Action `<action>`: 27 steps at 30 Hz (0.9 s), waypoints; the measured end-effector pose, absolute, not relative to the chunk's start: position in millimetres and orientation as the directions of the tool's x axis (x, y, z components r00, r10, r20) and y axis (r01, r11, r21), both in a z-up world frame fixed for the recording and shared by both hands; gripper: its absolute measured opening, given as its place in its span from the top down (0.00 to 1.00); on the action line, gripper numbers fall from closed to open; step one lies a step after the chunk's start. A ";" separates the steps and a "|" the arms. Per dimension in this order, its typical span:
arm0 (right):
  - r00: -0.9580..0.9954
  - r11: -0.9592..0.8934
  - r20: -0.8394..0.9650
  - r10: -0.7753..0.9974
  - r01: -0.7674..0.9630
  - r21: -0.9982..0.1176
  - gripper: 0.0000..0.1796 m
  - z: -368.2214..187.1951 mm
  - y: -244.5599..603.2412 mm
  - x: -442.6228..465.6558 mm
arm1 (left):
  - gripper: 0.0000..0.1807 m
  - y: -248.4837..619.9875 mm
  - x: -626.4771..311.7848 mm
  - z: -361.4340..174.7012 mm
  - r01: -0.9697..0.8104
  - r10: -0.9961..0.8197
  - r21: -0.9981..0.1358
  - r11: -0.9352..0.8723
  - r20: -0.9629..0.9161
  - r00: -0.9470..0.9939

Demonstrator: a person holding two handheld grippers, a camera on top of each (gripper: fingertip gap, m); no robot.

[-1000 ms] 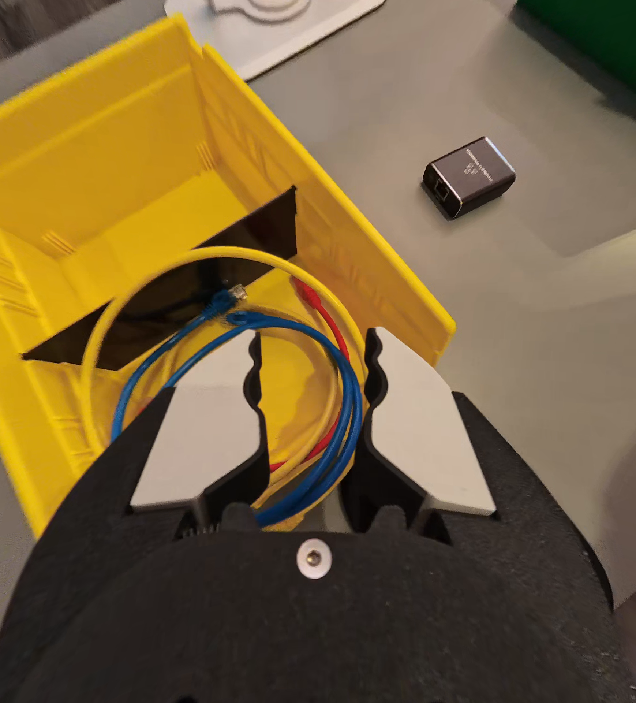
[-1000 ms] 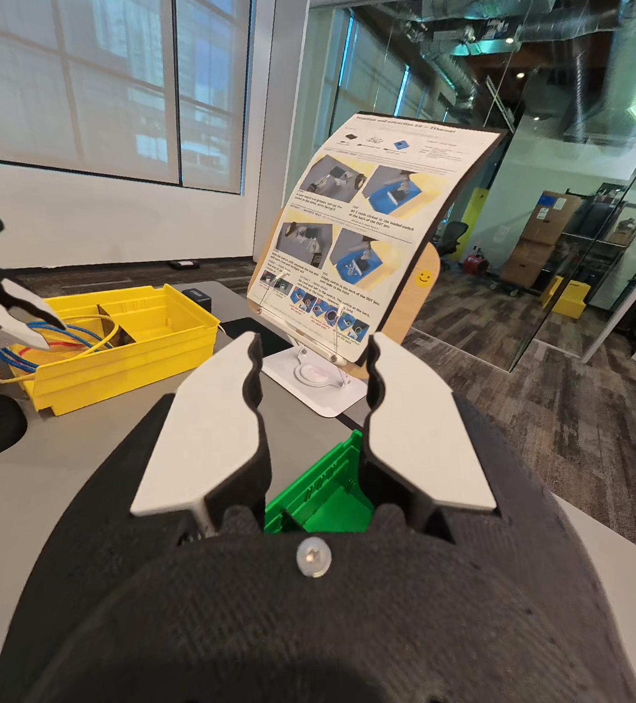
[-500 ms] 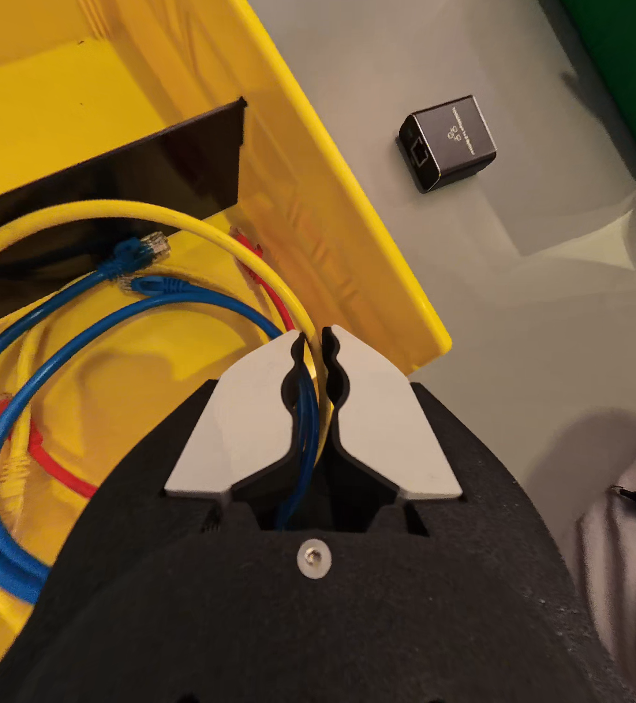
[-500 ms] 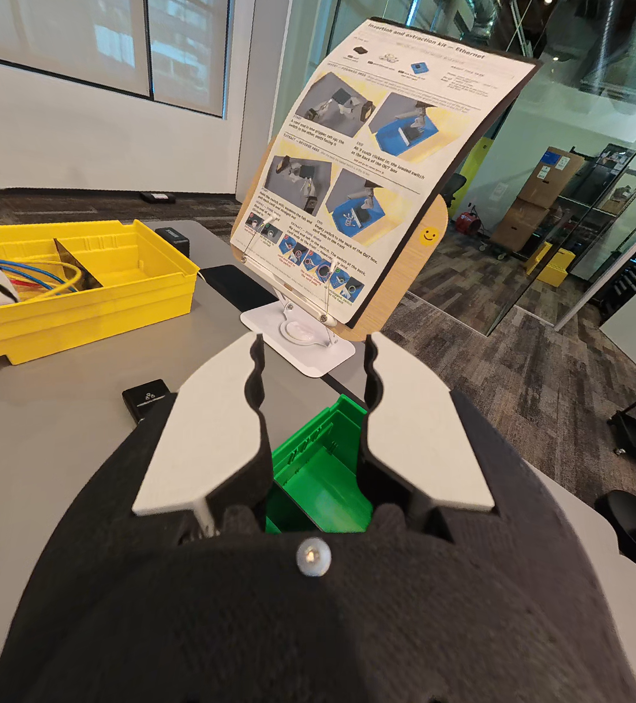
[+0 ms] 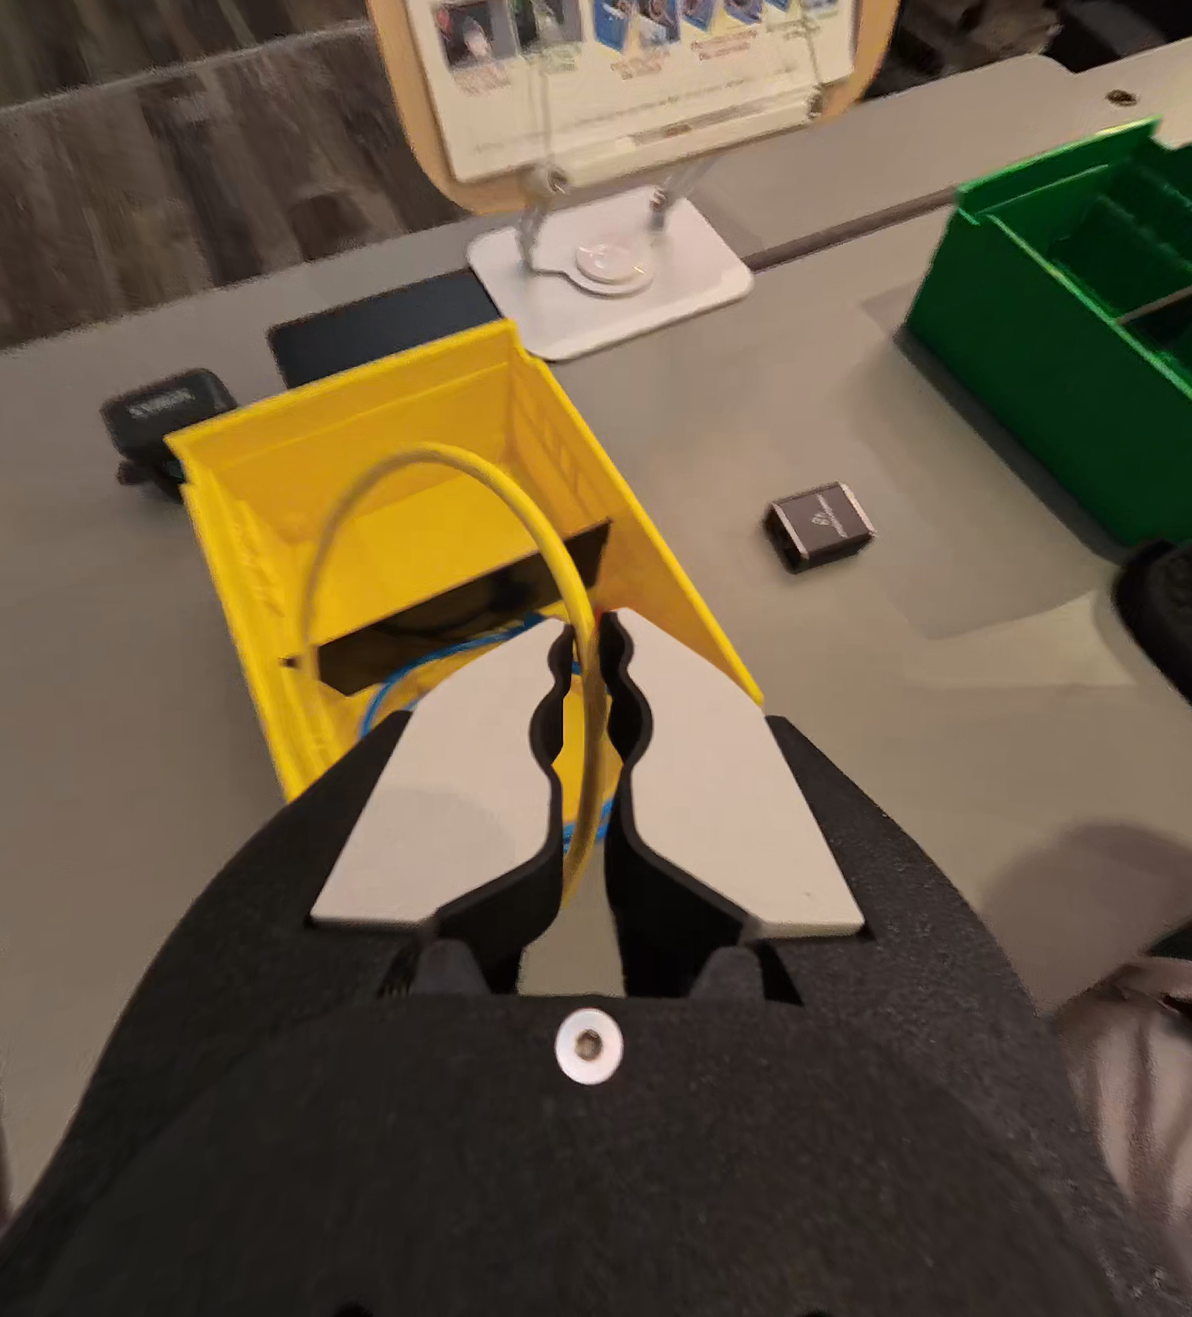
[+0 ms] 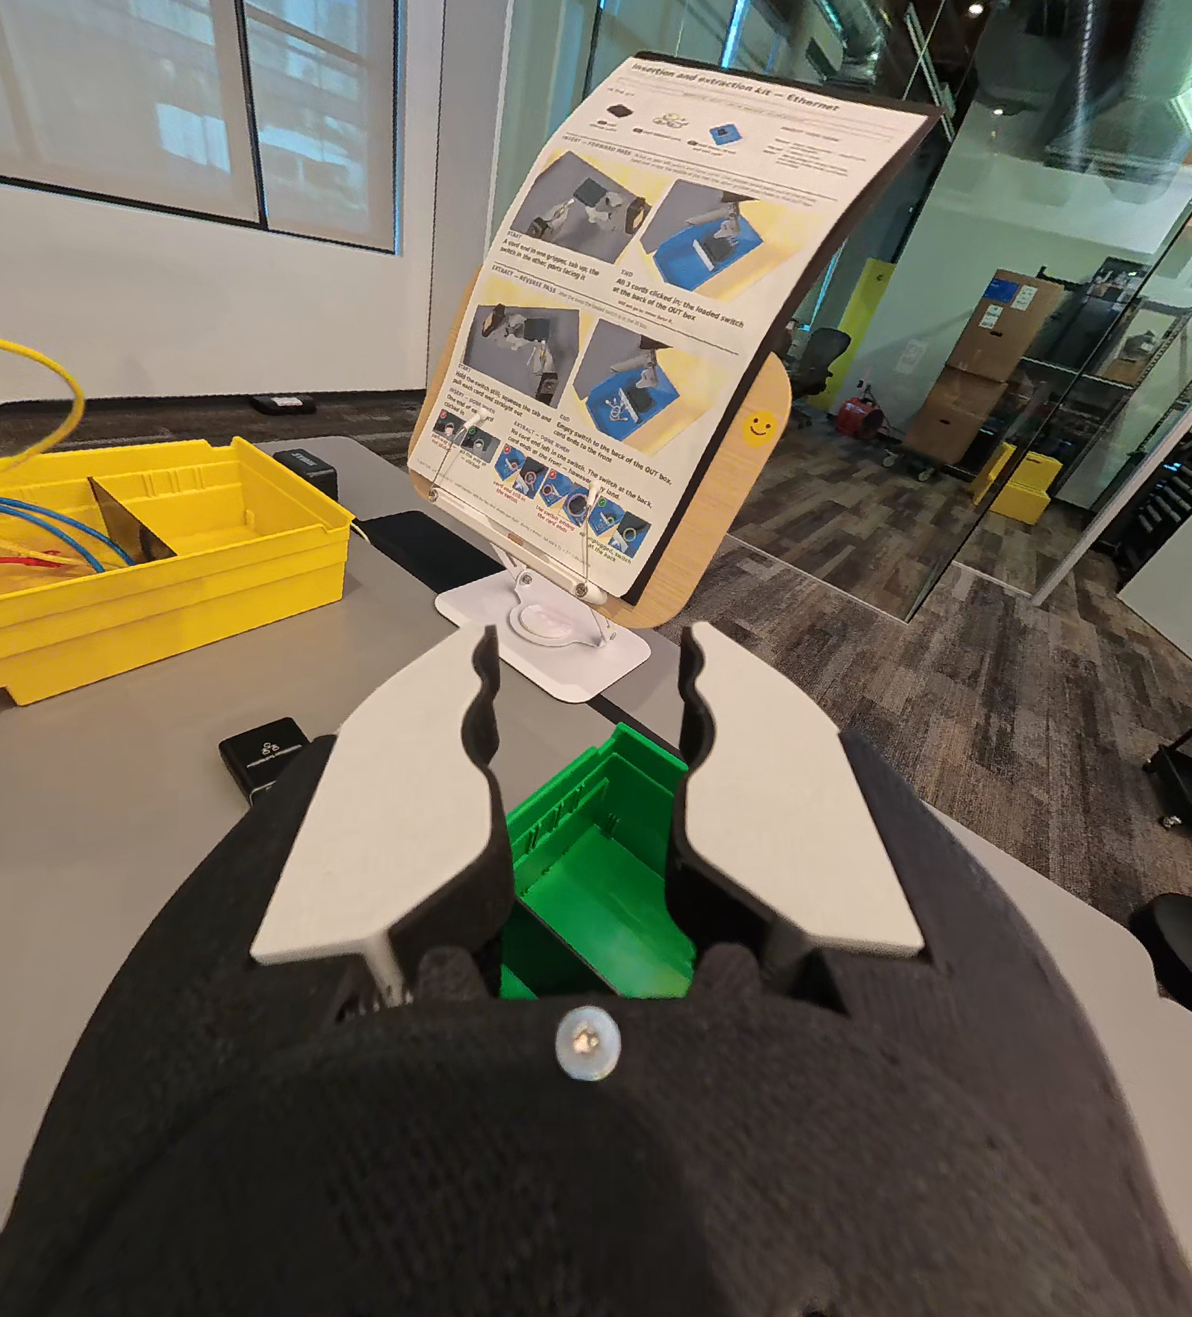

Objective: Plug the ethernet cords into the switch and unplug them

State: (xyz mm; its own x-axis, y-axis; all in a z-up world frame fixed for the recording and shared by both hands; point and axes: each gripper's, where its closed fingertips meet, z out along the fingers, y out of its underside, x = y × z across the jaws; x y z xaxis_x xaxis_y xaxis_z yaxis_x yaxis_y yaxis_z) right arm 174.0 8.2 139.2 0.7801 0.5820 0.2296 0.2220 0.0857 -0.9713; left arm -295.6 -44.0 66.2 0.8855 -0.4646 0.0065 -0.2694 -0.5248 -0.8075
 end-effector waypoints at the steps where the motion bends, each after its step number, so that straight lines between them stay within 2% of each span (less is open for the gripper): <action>1: 0.782 0.085 0.227 0.580 0.219 -0.972 0.72 139.3 7.6 175.9 | 0.97 -38.7 -302.4 71.2 -0.274 -0.432 -0.817 -0.508 -0.034 0.901; 5: 0.784 0.085 0.212 0.583 0.200 -0.976 0.73 139.8 5.4 180.5 | 0.97 -32.4 -322.7 89.0 -0.239 -0.336 -0.836 -0.495 -0.070 0.939; 8: 0.787 0.085 0.208 0.581 0.195 -0.977 0.73 139.9 5.8 182.2 | 0.97 -35.5 -309.8 125.5 -0.188 -0.372 -0.905 -0.382 -0.036 0.928; 10: 0.785 0.086 0.206 0.584 0.193 -0.977 0.73 139.8 6.1 181.6 | 0.97 -36.6 -305.4 148.8 -0.221 -0.362 -0.924 -0.312 -0.100 0.927; 15: 0.781 0.079 0.214 0.587 0.208 -0.975 0.73 137.4 7.4 178.0 | 0.97 -26.3 -310.2 189.9 -0.345 -0.277 -0.900 -0.266 -0.271 0.922; 20: 0.777 0.070 0.224 0.589 0.227 -0.971 0.73 134.5 9.6 174.9 | 0.97 -23.0 -333.9 227.9 -0.370 -0.199 -0.890 -0.267 -0.325 0.925; 27: 0.773 0.062 0.229 0.591 0.239 -0.969 0.73 132.2 13.3 170.7 | 0.97 -29.2 -334.9 290.3 -0.462 -0.187 -0.862 -0.210 -0.428 0.884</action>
